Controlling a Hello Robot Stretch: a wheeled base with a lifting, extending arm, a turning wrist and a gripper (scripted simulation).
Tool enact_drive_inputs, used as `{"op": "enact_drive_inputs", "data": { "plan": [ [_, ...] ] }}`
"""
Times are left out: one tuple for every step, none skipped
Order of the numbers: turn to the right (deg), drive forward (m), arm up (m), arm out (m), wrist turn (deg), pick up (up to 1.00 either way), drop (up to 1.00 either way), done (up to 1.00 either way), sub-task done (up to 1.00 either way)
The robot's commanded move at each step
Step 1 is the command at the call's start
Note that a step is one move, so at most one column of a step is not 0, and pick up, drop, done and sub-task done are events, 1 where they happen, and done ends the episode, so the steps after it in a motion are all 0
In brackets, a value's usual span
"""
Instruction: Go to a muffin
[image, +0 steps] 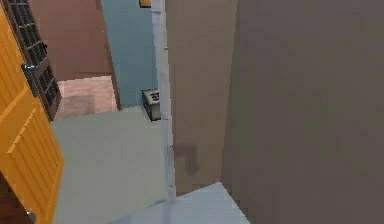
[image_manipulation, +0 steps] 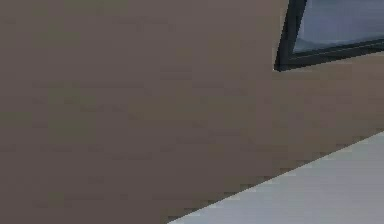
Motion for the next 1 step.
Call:
{"op": "enact_drive_inputs", "data": {
  "plan": [
    [0.0,0.65,0.00,0.00,0.0,0.00,0.00,0.00,0.00]
  ]
}}
